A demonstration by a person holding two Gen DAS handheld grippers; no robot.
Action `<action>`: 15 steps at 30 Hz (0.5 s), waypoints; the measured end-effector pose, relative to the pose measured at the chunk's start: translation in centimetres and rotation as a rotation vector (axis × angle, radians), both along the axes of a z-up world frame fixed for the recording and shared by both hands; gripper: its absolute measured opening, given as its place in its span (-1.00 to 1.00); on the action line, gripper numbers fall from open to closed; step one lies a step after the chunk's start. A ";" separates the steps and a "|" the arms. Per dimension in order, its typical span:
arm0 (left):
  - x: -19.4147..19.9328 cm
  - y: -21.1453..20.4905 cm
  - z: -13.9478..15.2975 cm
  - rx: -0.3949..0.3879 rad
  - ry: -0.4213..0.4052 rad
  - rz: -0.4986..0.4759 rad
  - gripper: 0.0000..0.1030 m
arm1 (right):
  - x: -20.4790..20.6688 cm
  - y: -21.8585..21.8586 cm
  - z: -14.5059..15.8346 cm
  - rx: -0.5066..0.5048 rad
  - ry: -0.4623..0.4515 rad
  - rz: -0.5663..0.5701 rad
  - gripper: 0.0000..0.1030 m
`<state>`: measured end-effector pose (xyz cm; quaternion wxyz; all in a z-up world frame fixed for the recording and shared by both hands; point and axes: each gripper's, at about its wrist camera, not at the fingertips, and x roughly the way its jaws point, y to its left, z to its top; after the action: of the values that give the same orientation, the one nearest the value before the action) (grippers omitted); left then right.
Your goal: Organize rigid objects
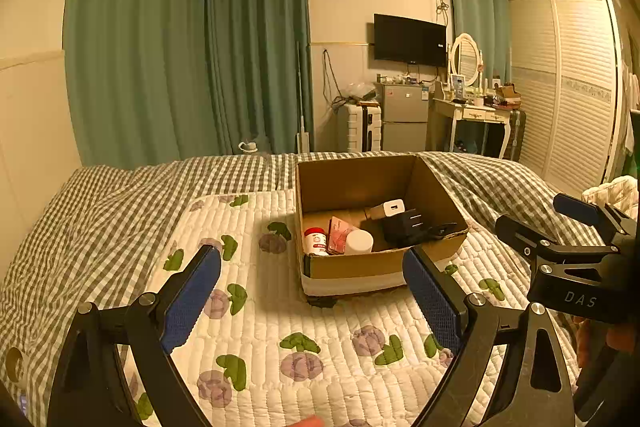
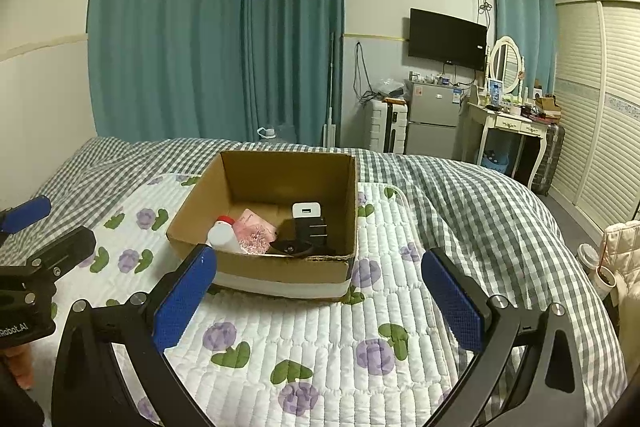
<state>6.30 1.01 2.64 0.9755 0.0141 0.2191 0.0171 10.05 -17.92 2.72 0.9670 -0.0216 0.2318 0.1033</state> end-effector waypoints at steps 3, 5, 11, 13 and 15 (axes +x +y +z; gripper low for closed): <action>0.0 0.1 0.0 0.009 0.000 0.012 0.83 | 0.1 0.0 0.0 -0.004 -0.002 0.000 1.00; 0.0 0.1 0.0 0.007 0.000 0.009 0.83 | 0.1 0.1 0.0 -0.004 -0.005 -0.003 1.00; 0.0 0.0 0.1 0.009 -0.001 0.003 0.83 | 0.0 0.1 -0.1 -0.010 -0.005 0.000 1.00; 0.0 -0.1 0.1 0.013 -0.002 0.002 0.83 | 0.0 0.0 -0.1 -0.010 -0.006 0.000 1.00; -0.1 -0.2 0.2 0.014 -0.004 0.001 0.83 | 0.0 0.0 -0.1 -0.010 -0.002 0.001 1.00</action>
<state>6.22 0.81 2.80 0.9758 0.0208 0.2170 0.0193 10.07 -17.90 2.62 0.9671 -0.0267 0.2314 0.1024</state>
